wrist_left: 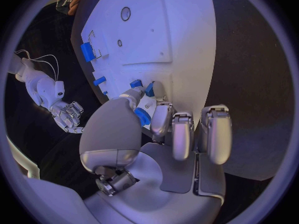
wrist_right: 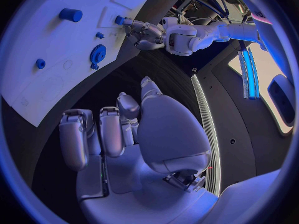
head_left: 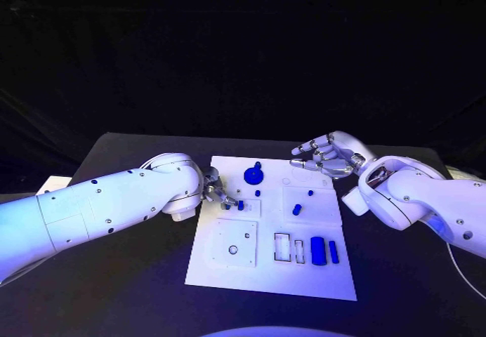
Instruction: Assemble the parts on the task board
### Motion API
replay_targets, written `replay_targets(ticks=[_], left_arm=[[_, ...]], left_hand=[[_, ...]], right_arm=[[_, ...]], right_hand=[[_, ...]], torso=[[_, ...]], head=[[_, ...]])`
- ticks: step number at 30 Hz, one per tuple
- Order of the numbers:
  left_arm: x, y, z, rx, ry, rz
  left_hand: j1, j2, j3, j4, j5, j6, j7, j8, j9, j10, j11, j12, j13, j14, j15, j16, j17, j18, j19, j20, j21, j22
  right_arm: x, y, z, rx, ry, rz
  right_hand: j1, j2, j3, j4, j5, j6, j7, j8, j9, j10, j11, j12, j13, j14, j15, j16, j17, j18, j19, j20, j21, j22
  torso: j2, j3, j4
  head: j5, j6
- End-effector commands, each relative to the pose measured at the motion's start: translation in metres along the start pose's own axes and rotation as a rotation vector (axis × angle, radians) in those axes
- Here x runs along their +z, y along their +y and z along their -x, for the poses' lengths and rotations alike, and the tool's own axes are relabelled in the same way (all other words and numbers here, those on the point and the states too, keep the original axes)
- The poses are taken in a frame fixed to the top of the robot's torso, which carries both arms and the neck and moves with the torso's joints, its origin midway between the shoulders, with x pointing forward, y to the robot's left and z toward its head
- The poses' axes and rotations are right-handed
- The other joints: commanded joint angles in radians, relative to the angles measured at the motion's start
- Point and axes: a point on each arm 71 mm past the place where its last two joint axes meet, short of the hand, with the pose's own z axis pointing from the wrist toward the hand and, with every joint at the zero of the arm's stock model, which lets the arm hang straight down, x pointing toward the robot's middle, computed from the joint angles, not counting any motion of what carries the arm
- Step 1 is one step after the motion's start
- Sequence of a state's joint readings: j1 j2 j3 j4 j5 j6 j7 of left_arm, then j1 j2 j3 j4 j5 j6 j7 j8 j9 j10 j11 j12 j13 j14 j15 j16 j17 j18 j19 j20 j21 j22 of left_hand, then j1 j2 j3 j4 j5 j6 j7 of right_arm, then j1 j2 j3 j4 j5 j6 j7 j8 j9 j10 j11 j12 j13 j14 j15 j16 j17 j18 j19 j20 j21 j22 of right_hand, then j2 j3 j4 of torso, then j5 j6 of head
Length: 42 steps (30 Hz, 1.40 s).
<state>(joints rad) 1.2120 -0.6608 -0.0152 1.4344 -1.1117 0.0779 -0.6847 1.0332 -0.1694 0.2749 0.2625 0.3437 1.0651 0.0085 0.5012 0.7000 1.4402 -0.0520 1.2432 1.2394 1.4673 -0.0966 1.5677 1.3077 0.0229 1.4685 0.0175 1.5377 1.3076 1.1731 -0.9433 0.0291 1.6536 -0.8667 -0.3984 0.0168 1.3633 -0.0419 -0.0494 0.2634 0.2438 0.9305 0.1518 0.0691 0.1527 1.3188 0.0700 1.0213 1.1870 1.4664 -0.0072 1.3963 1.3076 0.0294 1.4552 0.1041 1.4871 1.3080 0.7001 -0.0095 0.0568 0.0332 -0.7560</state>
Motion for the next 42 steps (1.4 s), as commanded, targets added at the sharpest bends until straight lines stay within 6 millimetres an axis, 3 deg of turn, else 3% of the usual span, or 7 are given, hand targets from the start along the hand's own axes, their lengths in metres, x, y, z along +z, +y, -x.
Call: replay_targets(ticks=[1, 23, 28, 30, 35, 37, 42], left_arm=[[0.0, 0.003, -0.004, 0.001, -0.005, 0.003], [-0.022, 0.005, 0.01, -0.076, -0.099, -0.087], [-0.026, 0.006, 0.02, -0.157, -0.183, -0.154], [-0.026, 0.005, 0.022, -0.155, -0.215, -0.17], [-0.026, -0.008, 0.028, -0.118, -0.31, -0.304], [-0.025, -0.02, 0.029, -0.088, -0.35, -0.429], [-0.024, -0.039, 0.027, -0.005, -0.41, -0.61]], left_hand=[[0.001, 0.01, -0.014, 0.006, -0.004, 0.007, 0.001, 0.001, 0.002, 0.008, -0.003, 0.007, 0.002, 0.103, -0.006, 0.003, 0.263, -0.014, 0.085, -0.007, 0.007, 0.237], [-0.031, 0.035, -0.113, 0.03, -0.005, 0.002, 0.001, 0.003, 0.003, 0.004, -0.004, -0.005, -0.008, 0.103, -0.007, 0.003, 0.263, -0.013, 0.083, -0.009, 0.003, 0.234], [-0.044, 0.052, -0.178, 0.029, 0.0, -0.081, 0.032, -0.031, -0.009, -0.115, 0.022, -0.202, -0.193, 0.103, 0.009, 0.002, 0.261, 0.029, -0.009, 0.003, -0.14, 0.1], [-0.018, 0.051, -0.214, 0.027, 0.003, -0.147, 0.062, -0.052, -0.021, -0.281, 0.049, -0.434, -0.4, 0.042, 0.032, -0.121, 0.11, 0.078, -0.136, 0.022, -0.35, -0.082], [0.166, 0.052, -0.232, 0.007, 0.004, -0.252, 0.117, -0.076, -0.061, -0.435, 0.102, -0.566, -0.51, -0.121, 0.077, -0.473, -0.244, 0.156, -0.353, 0.064, -0.796, -0.444], [0.32, 0.074, -0.172, -0.028, 0.008, -0.285, 0.143, -0.102, -0.101, -0.512, 0.128, -0.663, -0.591, -0.23, 0.098, -0.665, -0.42, 0.155, -0.379, 0.082, -0.864, -0.488], [0.482, 0.052, -0.06, -0.072, 0.007, -0.255, 0.167, -0.171, -0.201, -0.533, 0.161, -0.805, -0.741, -0.354, 0.123, -0.807, -0.534, 0.154, -0.431, 0.103, -0.943, -0.535]], right_arm=[[0.0, 0.001, -0.001, -0.005, 0.012, 0.008], [0.001, 0.0, -0.001, -0.005, 0.014, 0.007], [0.001, -0.001, -0.001, -0.008, 0.012, 0.006], [0.001, -0.001, 0.0, -0.009, 0.011, 0.005], [0.001, -0.002, 0.001, -0.011, 0.007, 0.003], [0.001, -0.003, 0.001, -0.011, 0.004, 0.002], [0.002, -0.003, 0.001, -0.011, 0.003, 0.003]], right_hand=[[0.0, 0.009, -0.007, -0.001, 0.003, 0.006, 0.001, 0.002, 0.002, 0.0, -0.005, 0.001, -0.001, 0.049, -0.002, -0.005, 0.005, 0.011, -0.007, -0.001, -0.006, 0.109], [0.0, 0.009, -0.007, -0.001, 0.004, 0.006, 0.001, 0.001, 0.002, 0.0, -0.005, 0.0, -0.001, 0.048, -0.002, -0.007, 0.003, 0.012, -0.008, -0.001, -0.008, 0.107], [0.0, 0.009, -0.007, -0.001, 0.004, 0.006, 0.001, 0.001, 0.002, 0.0, -0.005, 0.0, -0.001, 0.048, -0.002, -0.007, 0.003, 0.012, -0.008, -0.001, -0.008, 0.107], [0.0, 0.009, -0.007, -0.001, 0.004, 0.006, 0.001, 0.001, 0.002, 0.0, -0.005, 0.0, -0.001, 0.048, -0.002, -0.007, 0.003, 0.012, -0.008, -0.001, -0.008, 0.107], [0.0, 0.009, -0.009, -0.001, 0.005, 0.006, 0.001, 0.001, 0.002, -0.001, -0.005, 0.0, -0.002, 0.048, -0.002, -0.008, 0.001, 0.012, -0.01, -0.002, -0.009, 0.105], [0.0, 0.009, -0.009, -0.001, 0.005, 0.006, 0.001, 0.001, 0.002, -0.001, -0.005, 0.0, -0.002, 0.048, -0.002, -0.008, 0.001, 0.012, -0.01, -0.002, -0.009, 0.105], [0.0, 0.009, -0.009, -0.001, 0.005, 0.006, 0.001, 0.001, 0.002, -0.002, -0.005, -0.002, -0.003, 0.047, -0.002, -0.01, -0.002, 0.012, -0.011, -0.002, -0.01, 0.104]], torso=[[0.001, -0.0005, 0.0002], [0.0, 0.0011, -0.0003], [-0.001, 0.0016, 0.0012], [0.0, 0.0003, 0.001], [-0.001, 0.0004, 0.0015], [0.0, 0.0, 0.0011], [0.003, -0.0012, -0.0027]], head=[[-0.001, 0.0], [0.001, 0.003], [0.0, 0.006], [0.0, 0.008], [-0.001, 0.011], [-0.001, 0.013], [-0.003, 0.017]])
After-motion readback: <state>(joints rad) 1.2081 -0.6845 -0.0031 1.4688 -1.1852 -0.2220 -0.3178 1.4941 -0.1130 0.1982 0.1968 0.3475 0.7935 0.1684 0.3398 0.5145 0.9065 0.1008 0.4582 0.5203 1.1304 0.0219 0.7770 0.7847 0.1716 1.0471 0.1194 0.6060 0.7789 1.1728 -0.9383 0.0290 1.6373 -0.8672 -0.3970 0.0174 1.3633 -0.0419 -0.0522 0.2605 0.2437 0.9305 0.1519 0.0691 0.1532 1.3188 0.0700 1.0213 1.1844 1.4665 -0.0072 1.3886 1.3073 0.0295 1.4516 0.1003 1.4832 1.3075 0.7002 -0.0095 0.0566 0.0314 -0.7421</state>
